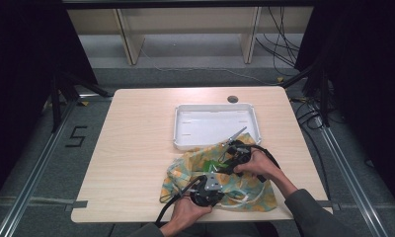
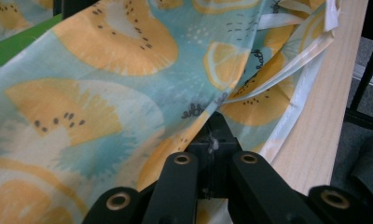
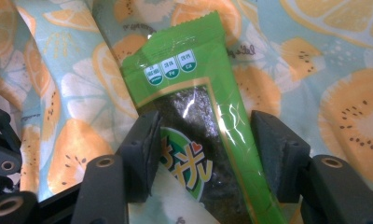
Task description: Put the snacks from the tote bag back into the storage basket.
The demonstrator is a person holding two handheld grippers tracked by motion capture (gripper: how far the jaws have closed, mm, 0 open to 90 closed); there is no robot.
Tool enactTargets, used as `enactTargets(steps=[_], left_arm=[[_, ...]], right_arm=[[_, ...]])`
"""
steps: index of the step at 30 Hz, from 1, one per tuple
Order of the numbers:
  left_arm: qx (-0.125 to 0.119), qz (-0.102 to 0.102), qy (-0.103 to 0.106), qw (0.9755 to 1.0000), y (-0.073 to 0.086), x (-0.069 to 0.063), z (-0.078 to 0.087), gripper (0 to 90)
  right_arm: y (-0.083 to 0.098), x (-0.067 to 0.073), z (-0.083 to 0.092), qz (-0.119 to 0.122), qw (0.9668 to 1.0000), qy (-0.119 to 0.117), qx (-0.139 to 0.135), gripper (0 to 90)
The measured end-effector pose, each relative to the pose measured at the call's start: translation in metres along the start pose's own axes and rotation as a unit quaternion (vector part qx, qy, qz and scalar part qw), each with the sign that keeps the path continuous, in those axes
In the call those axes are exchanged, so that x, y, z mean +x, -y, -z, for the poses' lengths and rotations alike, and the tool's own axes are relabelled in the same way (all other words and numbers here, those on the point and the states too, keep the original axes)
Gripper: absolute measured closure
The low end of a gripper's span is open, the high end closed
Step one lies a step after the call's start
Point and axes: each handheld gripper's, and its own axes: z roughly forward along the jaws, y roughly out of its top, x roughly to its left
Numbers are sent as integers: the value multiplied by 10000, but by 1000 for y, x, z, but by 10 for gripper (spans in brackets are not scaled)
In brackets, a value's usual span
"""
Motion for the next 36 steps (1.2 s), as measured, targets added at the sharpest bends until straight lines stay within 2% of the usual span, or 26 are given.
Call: enactTargets(steps=[2, 3, 4, 5, 6, 7, 8, 11, 12, 15, 16, 17, 19, 20, 23, 24, 26, 28, 30, 31, 32, 35, 36], left_arm=[[-14, 31, -22, 10000, 0, 0, 0, 898], [-2, 10, -1, 10000, 0, 0, 0, 898], [-17, 137, 1, 9999, 0, -2, -1, 898], [-19, 124, -2, 9999, 1, -2, 0, 898], [-19, 124, -2, 9999, 1, -2, 0, 898], [-22, 136, 12, 9999, 1, -2, -1, 898], [-16, 36, 9, 10000, 0, -2, 0, 898], [-1, 20, 14, 10000, 0, -1, 0, 898], [0, 20, 7, 10000, 0, -2, 0, 898], [-2, 30, 12, 10000, 0, -2, 0, 898], [-16, 143, 33, 9999, 1, -2, -1, 898], [-7, 127, 20, 9999, 0, -2, 0, 898], [-8, 132, 11, 9999, 0, -2, -1, 898], [-5, 12, 11, 10000, 0, -2, 0, 898], [1, 17, 16, 10000, 0, -2, 0, 898], [-2, 32, 15, 10000, 0, -2, 0, 898], [1, 28, 15, 10000, 0, -2, 0, 898], [13, 27, 17, 10000, 0, -2, 0, 898], [8, 26, 20, 10000, 0, -2, 0, 898], [2, 133, 16, 9999, 0, -2, -1, 898], [-10, 98, -6, 10000, 0, -2, 0, 898], [2, 71, -31, 10000, 1, -2, 0, 898], [6, 44, -53, 10000, 1, -3, 0, 898]], right_arm=[[0, -1, 2, 30, 10000, -17, 14, 478], [0, 1, 4, -107, 9999, -25, 50, 484], [0, 1, 4, -82, 9999, -118, 22, 489], [0, 1, 5, 30, 10000, -90, -14, 495], [-1, 1, 6, -3, 10000, -31, -18, 510], [-1, 2, 9, -82, 9999, -103, -17, 529], [-2, 3, 10, -164, 9995, -264, -76, 546], [-3, 7, 14, -132, 9998, -161, -74, 553], [-3, 7, 14, -80, 9996, -242, -88, 558], [-4, 12, 19, -23, 9996, -253, -115, 570], [-5, 13, 20, 22, 9995, -277, -118, 577], [-6, 13, 21, 45, 9994, -339, -96, 583], [-6, 14, 22, 115, 9995, -282, -106, 592], [-7, 16, 25, 236, 9996, -130, -61, 611], [-8, 18, 27, 317, 9993, -176, -71, 627], [-9, 20, 32, 412, 9990, -163, -68, 648], [-10, 23, 35, 465, 9981, -367, -145, 669], [-11, 26, 38, 498, 9979, -396, -146, 688], [-12, 28, 39, 649, 9956, -660, -123, 714], [-13, 30, 40, 713, 9947, -726, -122, 731], [-12, 33, 42, 579, 9966, -587, -97, 736], [-15, 39, 41, 838, 9948, -576, -24, 742], [-15, 42, 42, 737, 9960, -511, 49, 744]])
